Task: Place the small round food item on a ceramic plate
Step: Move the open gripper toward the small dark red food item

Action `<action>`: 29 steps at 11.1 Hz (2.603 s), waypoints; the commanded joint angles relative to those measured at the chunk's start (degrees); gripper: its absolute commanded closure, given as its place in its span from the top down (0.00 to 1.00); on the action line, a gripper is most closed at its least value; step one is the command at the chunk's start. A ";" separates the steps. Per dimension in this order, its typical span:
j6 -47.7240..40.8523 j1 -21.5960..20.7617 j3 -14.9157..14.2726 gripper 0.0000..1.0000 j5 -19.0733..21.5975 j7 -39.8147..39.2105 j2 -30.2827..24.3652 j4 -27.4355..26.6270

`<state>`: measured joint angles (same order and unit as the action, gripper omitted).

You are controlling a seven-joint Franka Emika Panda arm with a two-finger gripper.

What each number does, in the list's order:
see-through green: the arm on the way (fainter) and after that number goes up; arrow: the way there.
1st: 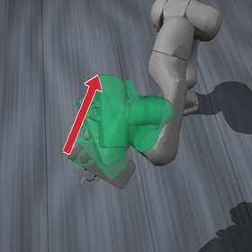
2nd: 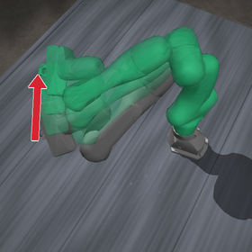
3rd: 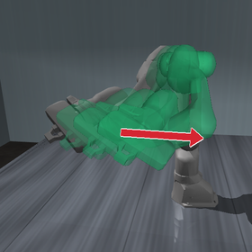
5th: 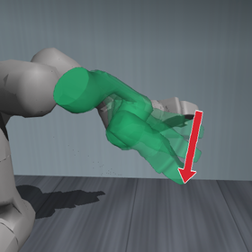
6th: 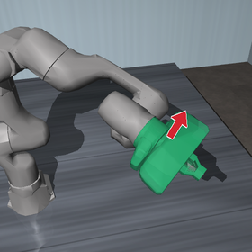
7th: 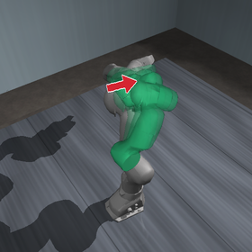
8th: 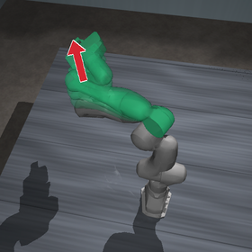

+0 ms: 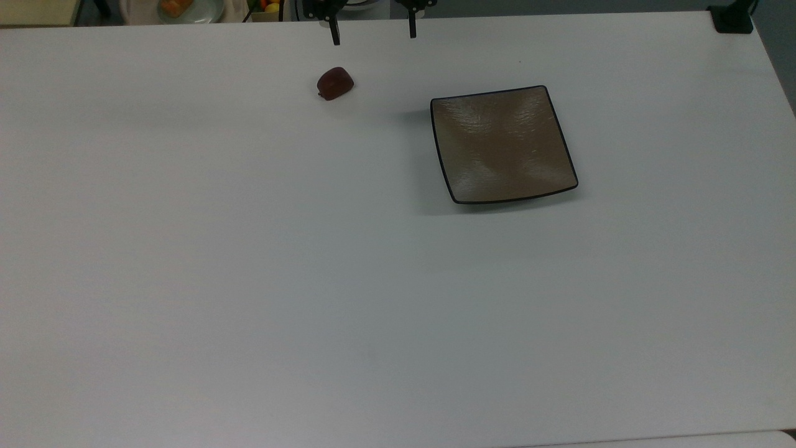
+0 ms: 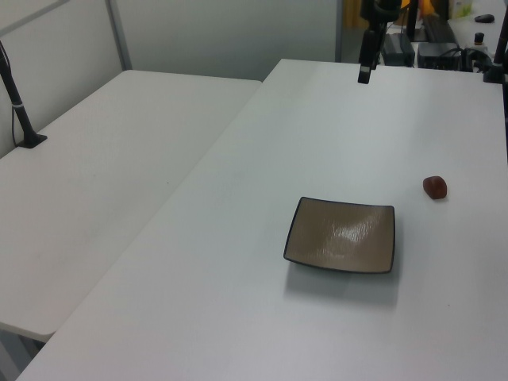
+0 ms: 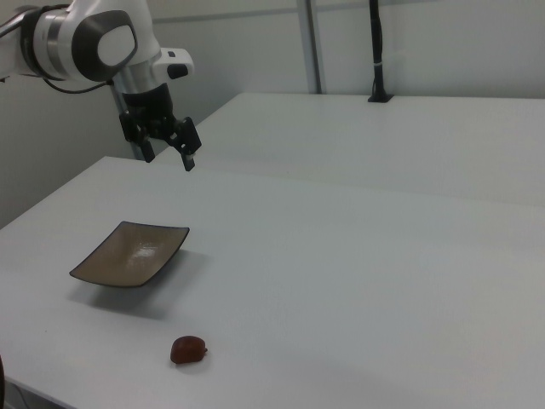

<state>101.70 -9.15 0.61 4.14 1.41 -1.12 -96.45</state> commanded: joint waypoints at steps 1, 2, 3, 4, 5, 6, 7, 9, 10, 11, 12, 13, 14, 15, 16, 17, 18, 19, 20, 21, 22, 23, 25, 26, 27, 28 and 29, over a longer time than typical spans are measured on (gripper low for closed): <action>0.69 -1.30 -0.17 1.00 0.61 -0.36 -0.46 -1.89; 0.78 -1.30 -0.17 1.00 0.60 -0.35 -0.37 -1.90; 0.69 -1.31 -0.43 1.00 0.60 -0.35 -0.37 -1.81; 0.60 -1.31 -0.70 1.00 0.60 -0.35 -0.46 -1.81; 0.60 -1.31 -0.87 1.00 0.69 -0.35 -0.46 -1.72; 0.60 -1.31 -0.88 1.00 0.69 -0.35 -0.02 -1.55; 0.60 -1.22 -0.88 1.00 0.69 -0.44 0.42 -1.46; 0.08 -0.69 -0.88 1.00 0.78 -0.27 1.47 -0.41; 0.08 -0.60 -0.79 1.00 0.78 -0.44 1.48 -0.41; -0.01 -0.43 -0.88 1.00 0.69 -0.62 1.48 -0.32; -0.01 -0.17 -0.88 1.00 0.52 -0.88 1.48 -0.32; -0.01 0.45 -0.88 1.00 0.43 -0.97 1.39 -0.32; -0.19 1.41 -0.96 1.00 0.25 -0.97 1.30 -0.32; -0.88 2.38 -0.96 1.00 -0.10 -1.14 1.13 -0.32; -2.11 2.91 -0.96 1.00 -1.49 -0.97 1.04 -0.32; -4.56 3.52 -0.96 1.00 -4.64 -1.06 0.95 -0.32; -6.50 4.31 -0.96 1.00 -7.19 -1.14 0.77 -0.32; -8.08 5.36 -0.96 1.00 -7.92 -1.14 0.69 -0.32; -9.58 6.07 -0.96 1.00 -8.01 -0.97 0.34 -0.58; -9.94 7.03 -0.96 1.00 -8.01 -0.53 0.33 -0.84; -10.12 7.91 -0.96 1.00 -8.01 -0.44 0.33 -0.93; -11.42 9.23 -0.88 1.00 -8.01 -0.01 0.33 -1.28; -13.89 11.60 -0.88 1.00 -7.49 1.40 0.16 -3.29; -13.72 12.22 -0.88 1.00 -7.22 4.28 -0.36 -5.13; -13.55 12.23 -0.88 1.00 -7.22 8.48 -0.54 -6.54; -13.55 12.32 -0.88 1.00 -7.13 11.13 -0.55 -7.78; -13.20 13.36 -0.88 1.00 -6.78 11.42 -0.63 -9.96</action>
<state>88.26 3.37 -0.39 -3.22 8.67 0.13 -101.35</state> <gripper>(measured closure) 0.000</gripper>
